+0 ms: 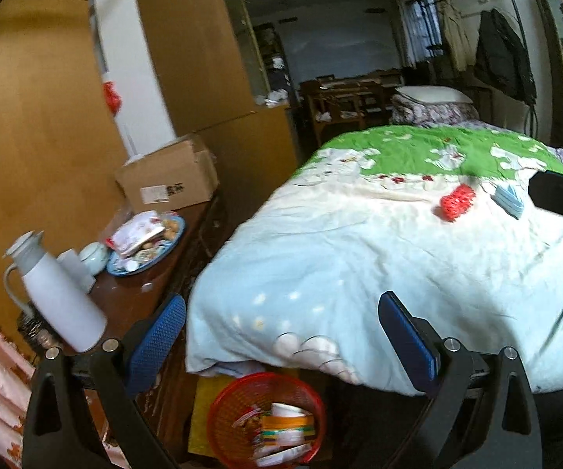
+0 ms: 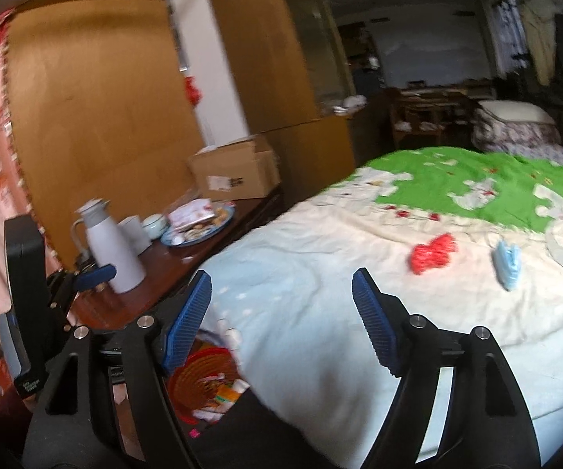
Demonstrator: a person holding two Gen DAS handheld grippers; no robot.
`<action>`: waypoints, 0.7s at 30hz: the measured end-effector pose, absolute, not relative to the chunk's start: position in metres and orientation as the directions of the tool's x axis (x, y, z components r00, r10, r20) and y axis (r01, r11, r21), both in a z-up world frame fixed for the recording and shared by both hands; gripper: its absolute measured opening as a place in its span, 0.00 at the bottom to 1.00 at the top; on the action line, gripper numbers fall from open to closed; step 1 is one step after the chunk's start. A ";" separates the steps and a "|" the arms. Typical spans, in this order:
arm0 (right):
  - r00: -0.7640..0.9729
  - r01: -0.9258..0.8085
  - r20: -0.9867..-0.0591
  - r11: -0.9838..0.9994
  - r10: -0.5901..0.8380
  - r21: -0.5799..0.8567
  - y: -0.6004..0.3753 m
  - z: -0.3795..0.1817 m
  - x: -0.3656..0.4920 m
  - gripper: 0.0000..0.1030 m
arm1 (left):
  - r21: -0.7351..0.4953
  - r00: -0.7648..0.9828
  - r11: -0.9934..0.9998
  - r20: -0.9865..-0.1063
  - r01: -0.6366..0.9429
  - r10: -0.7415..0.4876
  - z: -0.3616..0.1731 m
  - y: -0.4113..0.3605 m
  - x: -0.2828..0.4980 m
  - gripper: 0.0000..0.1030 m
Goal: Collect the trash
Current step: 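Move both tools back over the bed toward the red net and mask, then lower the left tool onto the red mesh net and grasp it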
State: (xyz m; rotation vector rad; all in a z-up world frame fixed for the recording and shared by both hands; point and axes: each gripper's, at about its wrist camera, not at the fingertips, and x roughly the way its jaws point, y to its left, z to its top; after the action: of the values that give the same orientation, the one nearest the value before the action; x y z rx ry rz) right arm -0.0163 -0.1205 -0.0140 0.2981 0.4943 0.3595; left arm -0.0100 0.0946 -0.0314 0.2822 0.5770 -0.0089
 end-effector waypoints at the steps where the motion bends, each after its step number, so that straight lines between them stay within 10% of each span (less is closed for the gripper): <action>1: 0.825 -0.232 -0.415 0.899 0.384 0.372 -0.130 -0.018 -0.011 0.71 | 0.261 0.835 0.961 -0.547 0.097 0.064 -0.034 0.089 -0.002 0.94; 21: 0.774 0.209 -0.628 0.902 0.083 0.377 -0.267 -0.106 0.069 0.73 | 0.180 0.690 0.954 -0.722 0.240 -0.037 -0.089 0.003 0.143 0.94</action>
State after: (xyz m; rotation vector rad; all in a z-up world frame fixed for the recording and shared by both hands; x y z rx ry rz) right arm 0.0693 -0.2671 -0.1056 0.4493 0.6884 -0.0706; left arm 0.1431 0.0027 -0.0893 0.2707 0.7959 -0.1573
